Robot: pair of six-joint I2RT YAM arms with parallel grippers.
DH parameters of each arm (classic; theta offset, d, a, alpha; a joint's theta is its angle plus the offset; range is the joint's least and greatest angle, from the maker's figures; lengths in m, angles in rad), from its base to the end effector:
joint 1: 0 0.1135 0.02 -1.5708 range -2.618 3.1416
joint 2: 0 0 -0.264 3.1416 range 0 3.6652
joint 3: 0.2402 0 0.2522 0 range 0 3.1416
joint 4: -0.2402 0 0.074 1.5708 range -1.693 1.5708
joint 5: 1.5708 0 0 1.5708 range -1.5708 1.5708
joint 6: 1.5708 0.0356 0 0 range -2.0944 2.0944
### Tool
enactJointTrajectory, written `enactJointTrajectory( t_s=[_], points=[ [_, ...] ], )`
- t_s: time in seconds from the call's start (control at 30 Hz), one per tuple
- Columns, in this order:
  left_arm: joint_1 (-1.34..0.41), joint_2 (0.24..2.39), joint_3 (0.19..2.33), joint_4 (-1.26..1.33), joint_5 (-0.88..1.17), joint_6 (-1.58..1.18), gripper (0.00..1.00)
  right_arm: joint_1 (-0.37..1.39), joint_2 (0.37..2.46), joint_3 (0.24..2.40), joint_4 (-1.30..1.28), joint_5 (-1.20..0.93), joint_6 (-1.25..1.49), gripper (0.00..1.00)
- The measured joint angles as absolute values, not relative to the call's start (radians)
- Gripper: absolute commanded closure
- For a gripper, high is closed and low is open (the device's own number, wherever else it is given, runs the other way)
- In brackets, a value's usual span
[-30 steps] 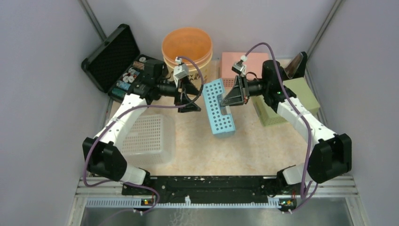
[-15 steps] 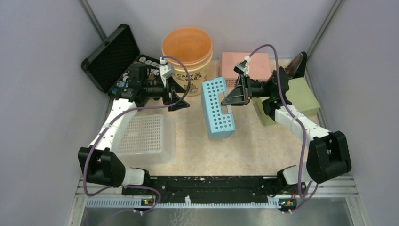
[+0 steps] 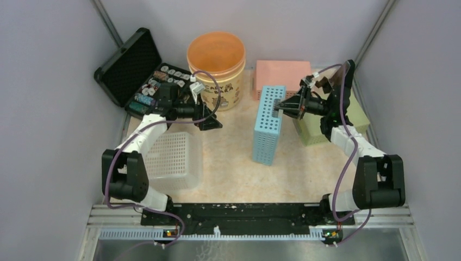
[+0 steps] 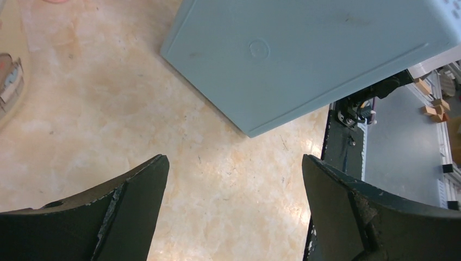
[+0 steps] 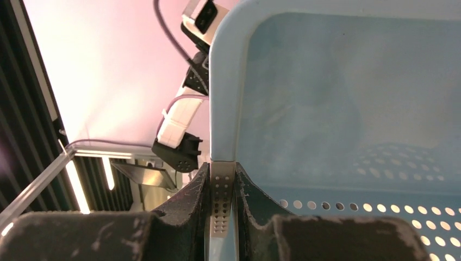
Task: Turn the large container upside down
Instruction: Turn the container upside down at the center of the board.
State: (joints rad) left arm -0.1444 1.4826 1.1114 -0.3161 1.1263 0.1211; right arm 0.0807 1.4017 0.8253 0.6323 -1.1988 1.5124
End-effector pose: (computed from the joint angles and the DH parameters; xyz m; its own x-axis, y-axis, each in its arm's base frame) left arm 0.3079 -0.0773 0.2869 -0.5323 0.1299 -0.8365 0.8228 0.3117 -0.4752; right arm 0.2968 0.0573 0.2954 -0.9515 0.2871 -0.1102 -0.1114 0.0123 0.9937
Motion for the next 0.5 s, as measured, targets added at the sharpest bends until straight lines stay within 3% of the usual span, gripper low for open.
enactJointTrajectory(
  t_s=[0.27,0.5],
  points=[
    [-0.182,1.583,1.029,-0.133,1.132,-0.036,0.01,0.055,1.359,0.846,0.472,-1.217,1.389,1.00],
    [-0.265,1.623,1.022,-0.079,1.119,-0.074,0.01,-0.016,1.355,0.943,0.120,-1.320,1.121,1.00]
  ],
)
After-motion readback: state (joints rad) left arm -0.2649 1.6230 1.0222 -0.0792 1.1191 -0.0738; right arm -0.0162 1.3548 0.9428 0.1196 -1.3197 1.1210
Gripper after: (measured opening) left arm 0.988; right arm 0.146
